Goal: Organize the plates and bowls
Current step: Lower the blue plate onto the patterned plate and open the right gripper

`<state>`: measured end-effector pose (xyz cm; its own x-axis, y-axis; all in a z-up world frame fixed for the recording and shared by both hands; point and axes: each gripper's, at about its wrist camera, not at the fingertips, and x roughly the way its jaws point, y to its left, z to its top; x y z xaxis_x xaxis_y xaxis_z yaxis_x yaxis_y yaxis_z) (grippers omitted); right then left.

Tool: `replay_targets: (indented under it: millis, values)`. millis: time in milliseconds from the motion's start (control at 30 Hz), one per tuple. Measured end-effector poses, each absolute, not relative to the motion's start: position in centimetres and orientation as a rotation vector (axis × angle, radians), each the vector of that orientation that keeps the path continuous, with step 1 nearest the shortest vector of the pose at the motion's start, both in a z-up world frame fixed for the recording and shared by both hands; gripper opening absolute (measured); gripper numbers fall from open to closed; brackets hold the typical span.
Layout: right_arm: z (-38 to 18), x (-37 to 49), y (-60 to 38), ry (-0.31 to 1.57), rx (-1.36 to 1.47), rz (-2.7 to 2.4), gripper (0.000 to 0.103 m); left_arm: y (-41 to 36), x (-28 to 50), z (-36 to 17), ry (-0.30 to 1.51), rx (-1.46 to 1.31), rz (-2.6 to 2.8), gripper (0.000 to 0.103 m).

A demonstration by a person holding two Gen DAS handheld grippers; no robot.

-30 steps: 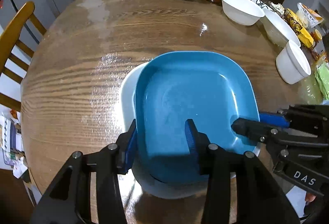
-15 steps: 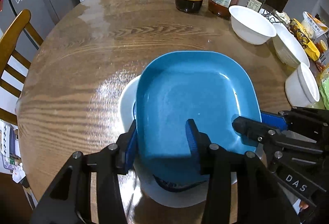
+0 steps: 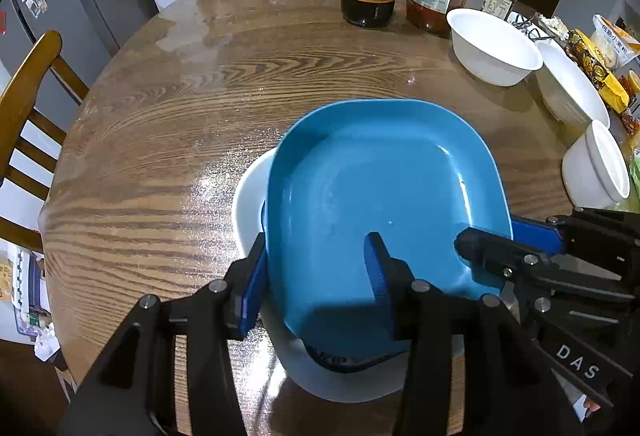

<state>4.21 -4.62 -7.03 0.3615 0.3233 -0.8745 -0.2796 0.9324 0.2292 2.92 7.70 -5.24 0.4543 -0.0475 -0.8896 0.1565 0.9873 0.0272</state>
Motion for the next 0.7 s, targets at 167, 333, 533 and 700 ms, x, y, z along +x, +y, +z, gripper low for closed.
replay_targets:
  millis: [167, 333, 533, 700]
  values:
    - [-6.9, 4.0, -4.8, 1.137, 0.050, 0.389, 0.019, 7.0, 2.7, -5.2, 1.084, 0.144, -0.119, 0.053]
    - [-5.6, 3.4, -4.7, 1.075, 0.000, 0.371, 0.028, 6.9, 2.3, -4.4, 1.050, 0.160, -0.097, 0.070]
    - [-3.6, 2.6, -6.1, 0.995, -0.001, 0.334, 0.054, 8.3, 1.8, -2.3, 0.999, 0.131, -0.055, 0.088]
    - [-2.1, 1.8, -8.8, 0.961, 0.095, 0.361, 0.058, 9.3, 1.6, -0.9, 1.003, 0.056, -0.037, 0.101]
